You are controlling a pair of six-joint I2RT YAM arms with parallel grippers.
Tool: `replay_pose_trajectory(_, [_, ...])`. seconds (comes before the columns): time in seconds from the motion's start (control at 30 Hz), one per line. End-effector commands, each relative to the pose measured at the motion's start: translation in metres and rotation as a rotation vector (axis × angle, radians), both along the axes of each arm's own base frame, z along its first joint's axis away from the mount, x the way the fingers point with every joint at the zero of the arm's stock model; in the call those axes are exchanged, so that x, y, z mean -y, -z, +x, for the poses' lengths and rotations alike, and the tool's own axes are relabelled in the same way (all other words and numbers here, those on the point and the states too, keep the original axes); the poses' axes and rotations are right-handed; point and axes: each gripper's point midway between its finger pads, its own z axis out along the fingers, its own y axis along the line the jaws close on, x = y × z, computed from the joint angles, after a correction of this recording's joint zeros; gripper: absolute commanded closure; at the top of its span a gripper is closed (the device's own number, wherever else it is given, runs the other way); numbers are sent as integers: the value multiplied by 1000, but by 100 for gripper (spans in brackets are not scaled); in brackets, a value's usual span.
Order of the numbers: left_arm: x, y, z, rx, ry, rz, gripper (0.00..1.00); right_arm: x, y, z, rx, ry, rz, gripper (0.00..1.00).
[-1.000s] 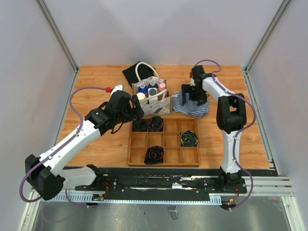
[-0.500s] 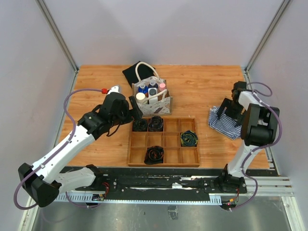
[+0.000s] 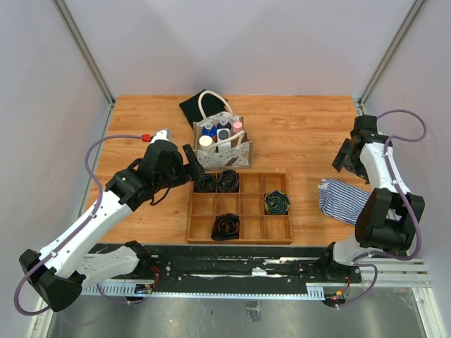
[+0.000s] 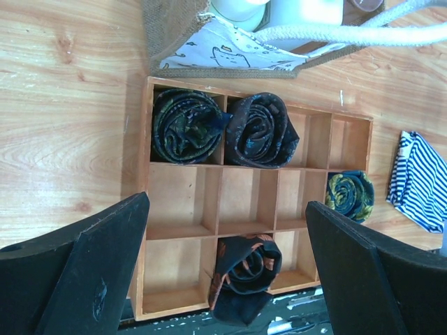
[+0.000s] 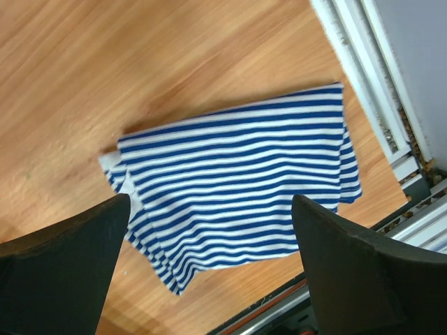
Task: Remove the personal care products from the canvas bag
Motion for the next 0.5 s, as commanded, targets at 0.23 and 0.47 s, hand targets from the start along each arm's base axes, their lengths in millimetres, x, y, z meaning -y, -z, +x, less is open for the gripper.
replay_pose_trajectory(0.23, [-1,1,-3,-16,-2,6,1,-37,28,-44,-108,-102,110,2])
replay_pose_trajectory(0.47, [0,7,-4,-31,-3,10,1,-41,76,-54,-239,-107,151,2])
